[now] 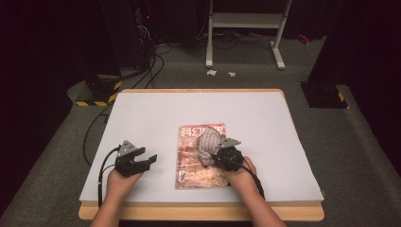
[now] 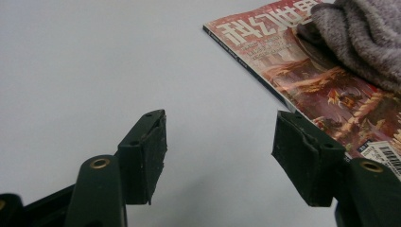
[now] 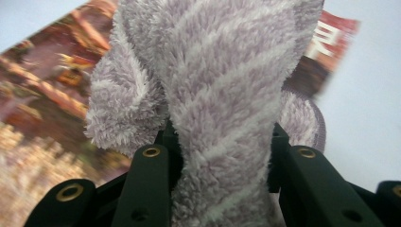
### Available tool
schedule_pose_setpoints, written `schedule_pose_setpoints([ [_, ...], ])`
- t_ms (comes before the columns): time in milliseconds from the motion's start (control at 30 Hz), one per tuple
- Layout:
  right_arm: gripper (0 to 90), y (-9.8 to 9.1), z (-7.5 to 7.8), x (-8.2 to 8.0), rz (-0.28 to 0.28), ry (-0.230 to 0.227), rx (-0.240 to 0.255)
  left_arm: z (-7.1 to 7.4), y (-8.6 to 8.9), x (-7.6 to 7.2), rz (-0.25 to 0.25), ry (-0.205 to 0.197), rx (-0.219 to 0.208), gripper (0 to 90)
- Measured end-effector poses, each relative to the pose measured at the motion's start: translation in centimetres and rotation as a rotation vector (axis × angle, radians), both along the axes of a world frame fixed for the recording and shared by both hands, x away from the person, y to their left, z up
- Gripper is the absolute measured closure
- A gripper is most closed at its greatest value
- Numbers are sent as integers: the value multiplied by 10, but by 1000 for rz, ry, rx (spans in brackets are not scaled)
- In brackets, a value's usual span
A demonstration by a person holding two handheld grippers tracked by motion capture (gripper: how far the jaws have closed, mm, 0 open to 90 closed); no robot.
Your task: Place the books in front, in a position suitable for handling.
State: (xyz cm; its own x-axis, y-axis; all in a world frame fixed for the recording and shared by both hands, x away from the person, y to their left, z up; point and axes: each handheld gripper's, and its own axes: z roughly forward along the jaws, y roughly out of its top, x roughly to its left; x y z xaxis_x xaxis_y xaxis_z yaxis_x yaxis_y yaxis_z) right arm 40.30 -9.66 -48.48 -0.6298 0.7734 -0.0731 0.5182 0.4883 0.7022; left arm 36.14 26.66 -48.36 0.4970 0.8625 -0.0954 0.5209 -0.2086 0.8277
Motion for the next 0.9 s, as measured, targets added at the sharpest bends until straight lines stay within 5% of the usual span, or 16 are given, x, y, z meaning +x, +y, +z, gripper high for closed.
schedule_pose_setpoints([
  [200, 650, -21, 0, 0, -45, 7, 12, 0, 0, 1, 1, 0, 1, 357],
  [567, 650, -22, 8, 8, -62, -2, 11, 0, 0, 0, -1, 0, 0, 357],
  [733, 649, -14, 20, 30, -80, -18, 7, 0, 1, 0, -3, -2, -1, 357],
  [900, 647, -8, 15, 49, -107, -1, -22, 1, 2, 0, -2, -5, -6, 357],
])
